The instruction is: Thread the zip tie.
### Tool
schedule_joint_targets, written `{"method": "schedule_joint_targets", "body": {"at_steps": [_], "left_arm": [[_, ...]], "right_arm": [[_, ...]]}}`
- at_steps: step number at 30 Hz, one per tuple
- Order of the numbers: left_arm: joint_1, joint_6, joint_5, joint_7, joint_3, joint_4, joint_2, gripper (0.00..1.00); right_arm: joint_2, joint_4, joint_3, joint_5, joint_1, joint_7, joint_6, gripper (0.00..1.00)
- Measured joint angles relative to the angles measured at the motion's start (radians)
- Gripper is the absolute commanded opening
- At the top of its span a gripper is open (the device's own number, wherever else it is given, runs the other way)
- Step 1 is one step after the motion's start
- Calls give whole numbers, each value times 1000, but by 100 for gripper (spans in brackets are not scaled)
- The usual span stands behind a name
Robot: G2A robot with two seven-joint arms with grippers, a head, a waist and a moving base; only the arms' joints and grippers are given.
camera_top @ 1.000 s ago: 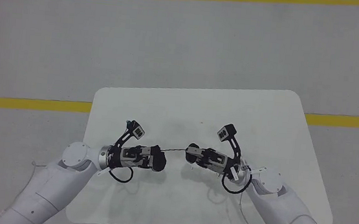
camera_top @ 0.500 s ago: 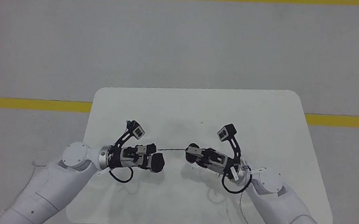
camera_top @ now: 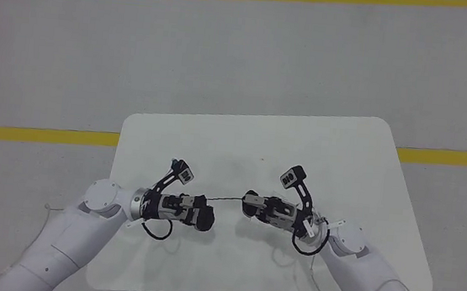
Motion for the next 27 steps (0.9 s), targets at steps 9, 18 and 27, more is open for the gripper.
{"method": "schedule_joint_targets", "body": {"at_steps": [9,18,27], "left_arm": [[-14,0,-4,-12,8,9,-5,100],[-13,21,21,39,16,-16,-9,100],[-18,14,28,25,17,-22,-10,100]], "right_arm": [[-3,6,-10,18,4,26,9,0],[-7,-37,-36,-72,1,-37,24,0],[-8,-38,-38,-78,4,-32,18,0]]}}
